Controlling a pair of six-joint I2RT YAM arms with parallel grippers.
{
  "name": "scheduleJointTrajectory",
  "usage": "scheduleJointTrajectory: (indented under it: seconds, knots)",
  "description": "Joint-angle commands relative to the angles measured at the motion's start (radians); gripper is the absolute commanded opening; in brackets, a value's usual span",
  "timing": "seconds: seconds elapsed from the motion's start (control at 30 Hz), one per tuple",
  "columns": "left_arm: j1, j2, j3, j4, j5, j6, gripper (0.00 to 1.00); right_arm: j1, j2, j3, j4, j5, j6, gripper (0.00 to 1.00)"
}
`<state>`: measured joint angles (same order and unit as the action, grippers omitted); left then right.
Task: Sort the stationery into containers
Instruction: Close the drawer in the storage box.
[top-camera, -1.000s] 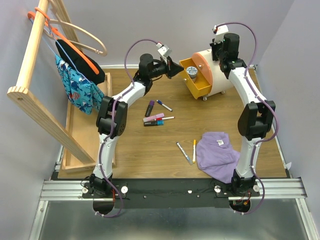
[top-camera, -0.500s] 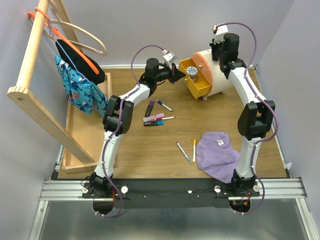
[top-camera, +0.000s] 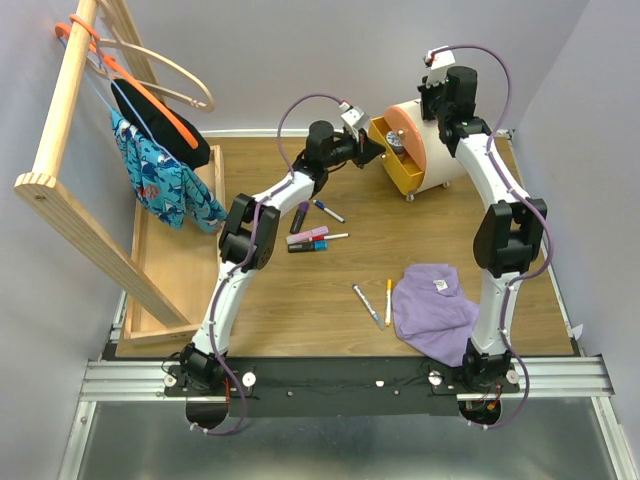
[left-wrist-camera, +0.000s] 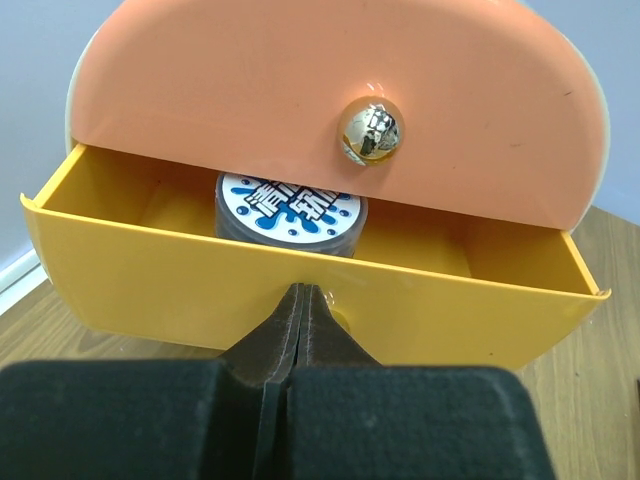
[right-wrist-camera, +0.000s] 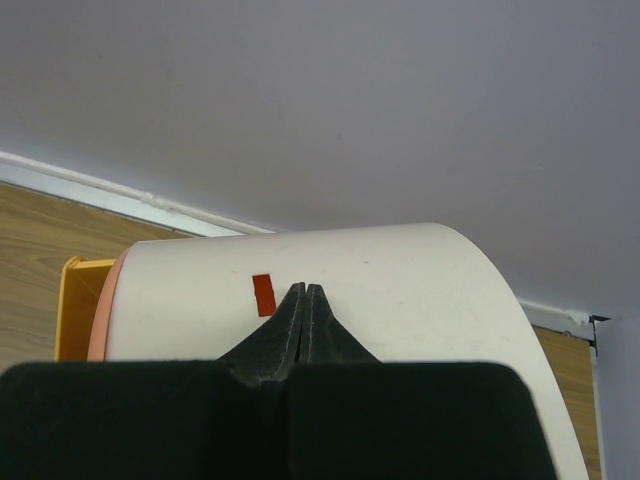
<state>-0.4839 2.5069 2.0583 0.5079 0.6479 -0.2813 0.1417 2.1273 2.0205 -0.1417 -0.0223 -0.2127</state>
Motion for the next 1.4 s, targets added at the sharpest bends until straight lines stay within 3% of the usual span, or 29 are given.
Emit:
scheduleJointTrajectory:
  seconds: [0.0,0.47,0.9,1.03,1.2,1.33,1.37]
  knots:
    - [-0.036,0.058,0.042,0.011,-0.047,0.007,0.0,-0.007,0.089,-0.042,-0.234,-0.053,0.027,0.01]
    - [-0.065,0.116,0.118,0.014,-0.12,-0.005,0.13,-0.008,0.091,-0.065,-0.248,-0.096,0.038,0.01]
    - [-0.096,0.136,0.148,0.015,-0.165,-0.022,0.17,-0.005,0.089,-0.075,-0.245,-0.093,0.038,0.01]
    - [-0.082,0.09,0.089,0.021,-0.188,-0.045,0.33,-0.005,0.088,-0.063,-0.245,-0.09,0.038,0.01]
    - [-0.039,-0.094,-0.067,-0.028,-0.143,-0.058,0.47,-0.005,0.08,-0.068,-0.245,-0.09,0.038,0.01]
    - [-0.006,-0.232,-0.179,-0.043,-0.058,-0.14,0.76,-0.005,0.082,-0.075,-0.249,-0.096,0.041,0.01]
    - [-0.001,-0.271,-0.199,-0.033,-0.047,-0.219,0.8,-0.005,0.083,-0.077,-0.249,-0.096,0.039,0.01]
